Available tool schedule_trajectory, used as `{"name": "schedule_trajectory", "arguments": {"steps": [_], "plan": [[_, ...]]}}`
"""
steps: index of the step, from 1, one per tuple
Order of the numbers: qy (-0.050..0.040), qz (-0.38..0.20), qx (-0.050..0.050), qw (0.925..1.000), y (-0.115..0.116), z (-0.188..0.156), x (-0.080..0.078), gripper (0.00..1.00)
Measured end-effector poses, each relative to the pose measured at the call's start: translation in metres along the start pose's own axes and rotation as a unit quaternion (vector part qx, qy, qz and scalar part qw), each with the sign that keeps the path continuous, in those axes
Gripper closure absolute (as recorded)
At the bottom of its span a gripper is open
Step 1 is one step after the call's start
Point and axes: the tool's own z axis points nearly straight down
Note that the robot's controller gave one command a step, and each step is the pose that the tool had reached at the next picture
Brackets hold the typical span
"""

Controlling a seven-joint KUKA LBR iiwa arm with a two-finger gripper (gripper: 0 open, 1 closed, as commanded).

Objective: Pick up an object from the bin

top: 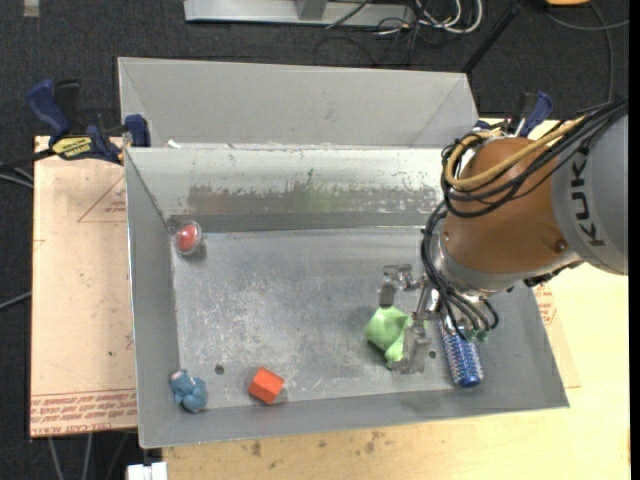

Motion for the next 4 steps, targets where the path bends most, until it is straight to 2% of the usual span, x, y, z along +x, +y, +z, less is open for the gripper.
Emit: {"name": "schedule_trajectory", "arguments": {"steps": [1, 2, 3, 4], "plan": [[-0.0003, 0.022, 0.000, 0.9998, -0.014, 0.104, -0.009, 0.00], [-0.0060, 0.017, 0.002, 0.9998, -0.087, 0.106, -0.055, 0.00], [-0.0044, 0.014, 0.000, 0.9999, -0.082, 0.107, -0.054, 1.00], [-0.0097, 0.014, 0.002, 0.9998, -0.116, -0.037, -0.080, 1.00]]}}
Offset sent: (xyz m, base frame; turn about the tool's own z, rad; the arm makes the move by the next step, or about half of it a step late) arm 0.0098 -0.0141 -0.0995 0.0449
